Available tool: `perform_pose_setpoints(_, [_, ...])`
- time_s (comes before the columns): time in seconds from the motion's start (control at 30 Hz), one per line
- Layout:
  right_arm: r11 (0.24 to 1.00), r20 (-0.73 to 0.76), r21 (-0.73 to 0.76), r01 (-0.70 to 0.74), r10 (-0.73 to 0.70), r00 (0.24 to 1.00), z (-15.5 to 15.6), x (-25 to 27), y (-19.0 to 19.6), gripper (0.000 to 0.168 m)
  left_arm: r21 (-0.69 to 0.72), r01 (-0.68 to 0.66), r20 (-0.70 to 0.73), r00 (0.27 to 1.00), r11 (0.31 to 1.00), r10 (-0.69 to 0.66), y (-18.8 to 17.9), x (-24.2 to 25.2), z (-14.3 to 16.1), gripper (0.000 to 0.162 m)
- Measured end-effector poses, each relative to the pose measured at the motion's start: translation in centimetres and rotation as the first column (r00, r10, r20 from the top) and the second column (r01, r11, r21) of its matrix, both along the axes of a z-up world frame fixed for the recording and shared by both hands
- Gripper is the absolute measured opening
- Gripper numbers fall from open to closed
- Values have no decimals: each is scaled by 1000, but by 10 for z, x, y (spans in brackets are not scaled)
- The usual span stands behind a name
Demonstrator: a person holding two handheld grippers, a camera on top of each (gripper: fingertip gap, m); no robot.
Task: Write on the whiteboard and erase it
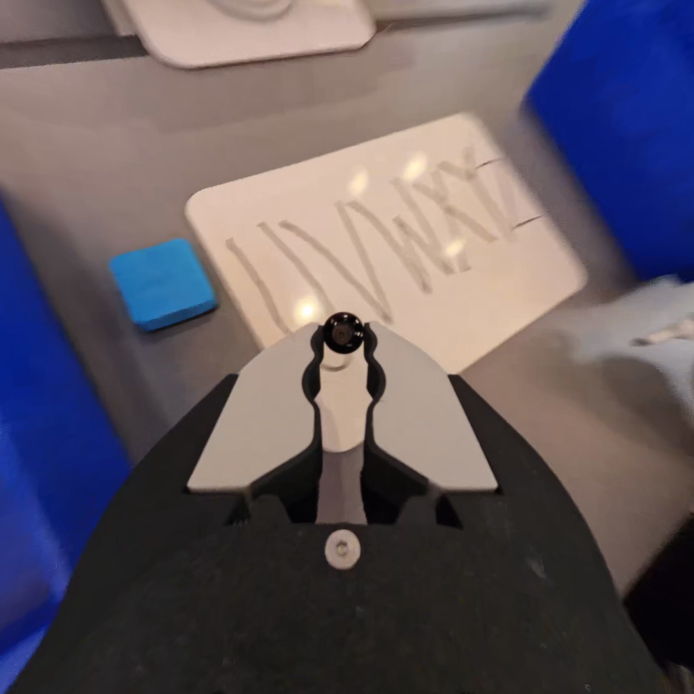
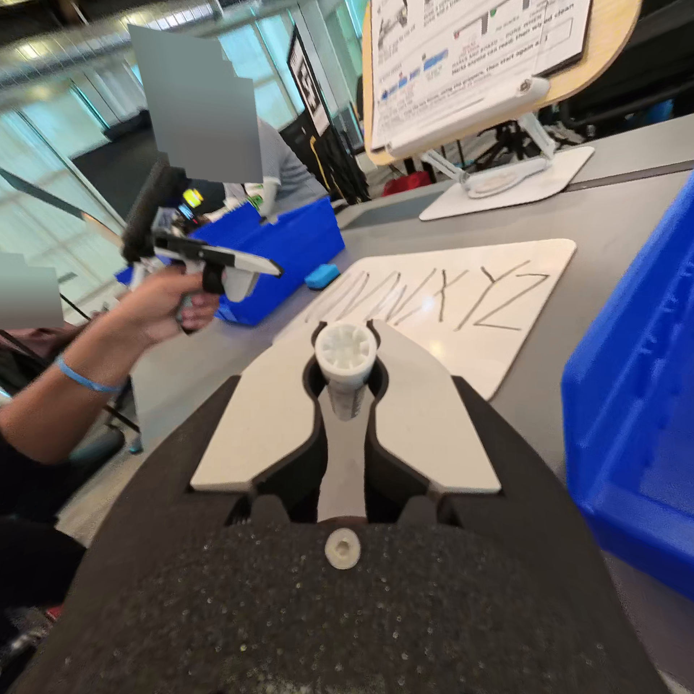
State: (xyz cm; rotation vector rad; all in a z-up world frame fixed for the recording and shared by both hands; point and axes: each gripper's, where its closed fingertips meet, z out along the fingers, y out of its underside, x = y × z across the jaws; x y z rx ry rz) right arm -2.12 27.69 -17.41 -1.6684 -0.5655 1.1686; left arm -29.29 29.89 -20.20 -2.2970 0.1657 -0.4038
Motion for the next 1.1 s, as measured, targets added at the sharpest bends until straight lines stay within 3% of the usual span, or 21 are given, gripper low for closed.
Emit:
perform_pose_setpoints(0.13, [999, -129, -22, -43, 40, 991, 20, -19, 4, 20, 116, 74, 279, 955, 991, -104, -10, 31, 19, 19])
perform_pose_setpoints(0.2, [998, -186, -4, -63, 61, 981, 34, -31, 2, 20, 145, 101, 477, 864, 984, -159, -15, 44, 28, 19])
perform_pose_setpoints(0.3, [995, -317, 36, -89, 96, 944, 64, -51, 3, 20, 179, 130, 756, 616, 975, -221, -24, 63, 44, 19])
perform_pose_setpoints(0.43, [983, -498, 92, -157, 182, 848, 105, -82, 6, 20, 224, 144, 932, 258, 964, -255, -32, 86, 68, 19])
perform_pose_setpoints(0.53, [974, -525, 118, -195, 228, 820, 117, -103, 3, 21, 274, 157, 949, 118, 949, -294, -40, 98, 84, 18])
perform_pose_setpoints(0.77, [965, -497, 164, -203, 259, 828, 125, -120, -5, 20, 338, 175, 940, -5, 925, -342, -53, 108, 101, 18])
perform_pose_setpoints(0.83, [966, -511, 149, -212, 259, 820, 123, -120, -5, 21, 341, 201, 935, 33, 918, -354, -55, 114, 98, 18])
perform_pose_setpoints(1.03, [971, -532, 121, -208, 240, 812, 108, -122, -4, 20, 319, 170, 947, -16, 932, -321, -51, 115, 97, 18])
perform_pose_setpoints(1.1, [972, -529, 111, -206, 233, 816, 101, -123, -3, 21, 308, 149, 950, 3, 940, -312, -48, 114, 94, 18])
